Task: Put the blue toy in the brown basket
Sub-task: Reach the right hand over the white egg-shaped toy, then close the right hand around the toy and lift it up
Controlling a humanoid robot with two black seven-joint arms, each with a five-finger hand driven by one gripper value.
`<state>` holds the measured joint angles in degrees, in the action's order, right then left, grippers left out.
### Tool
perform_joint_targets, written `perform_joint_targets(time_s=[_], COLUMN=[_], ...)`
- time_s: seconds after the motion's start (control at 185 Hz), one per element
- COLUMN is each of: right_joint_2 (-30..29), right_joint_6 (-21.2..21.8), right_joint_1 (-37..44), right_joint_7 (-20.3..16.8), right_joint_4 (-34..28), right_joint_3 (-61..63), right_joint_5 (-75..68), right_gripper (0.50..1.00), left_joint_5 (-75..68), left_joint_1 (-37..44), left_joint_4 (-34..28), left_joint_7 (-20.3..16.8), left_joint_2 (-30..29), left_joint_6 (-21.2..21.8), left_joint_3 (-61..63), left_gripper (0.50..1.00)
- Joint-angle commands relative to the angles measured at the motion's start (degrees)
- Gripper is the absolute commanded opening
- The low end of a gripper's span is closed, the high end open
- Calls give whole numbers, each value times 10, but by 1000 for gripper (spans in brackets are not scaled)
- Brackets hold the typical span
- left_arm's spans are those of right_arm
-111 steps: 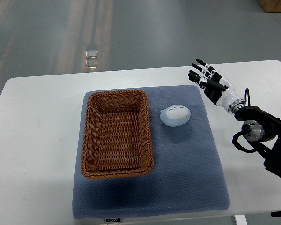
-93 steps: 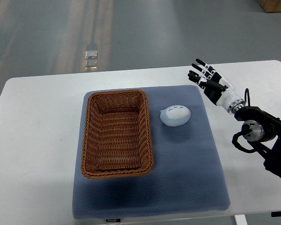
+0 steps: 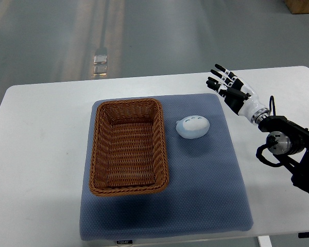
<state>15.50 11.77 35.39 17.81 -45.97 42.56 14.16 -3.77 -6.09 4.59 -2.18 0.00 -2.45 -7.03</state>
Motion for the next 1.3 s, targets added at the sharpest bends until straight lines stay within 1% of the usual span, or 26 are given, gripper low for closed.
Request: perform_joint_targets(time_s=[0.0,0.086,0.167,0.324,0.431,0.577,0.696,0.804,0.933,1.019,1.122,1.251,1.294], right_joint_2=[2,4,6,38,62,88,108,122,120,112,102,79,74], right_joint_6=[2,3,5,9,10,17,32,33,32,25,22,-9,-13], right_joint_1=[3,7,30,93,148,224,290,334,355,354,351,350,350], right_joint_7=[-1,-1,-1,0,9,25,42,46,47,47,45,41,40], right_joint_4=[-2,-4,-4,-4,-5,-9,-36,-68,-71,-70,-68,-61,-55], right_joint_3=[-3,-4,-20,-131,-214,-322,-408,-465,-524,-532,-534,-554,-559], right_joint_5=[22,66,110,141,155,216,263,277,335,378,391,390,390], right_gripper=[913,913,913,913,913,913,913,913,913,913,911,911,911], left_joint_5=[0,0,0,0,0,0,0,0,0,0,0,0,0], left_joint_1=[-1,0,0,-1,0,0,1,1,1,1,1,1,1], left_joint_4=[0,0,-2,-5,-5,-6,-7,-7,-7,-7,-7,-7,-7], left_joint_7=[0,1,1,1,1,0,1,1,1,1,1,1,1], left_joint_2=[0,0,0,0,0,0,0,0,0,0,0,0,0], left_joint_6=[0,0,0,0,0,0,0,1,1,1,1,1,1], left_joint_3=[0,0,1,1,1,2,3,4,4,4,4,4,4], left_gripper=[1000,1000,1000,1000,1000,1000,1000,1000,1000,1000,1000,1000,1000])
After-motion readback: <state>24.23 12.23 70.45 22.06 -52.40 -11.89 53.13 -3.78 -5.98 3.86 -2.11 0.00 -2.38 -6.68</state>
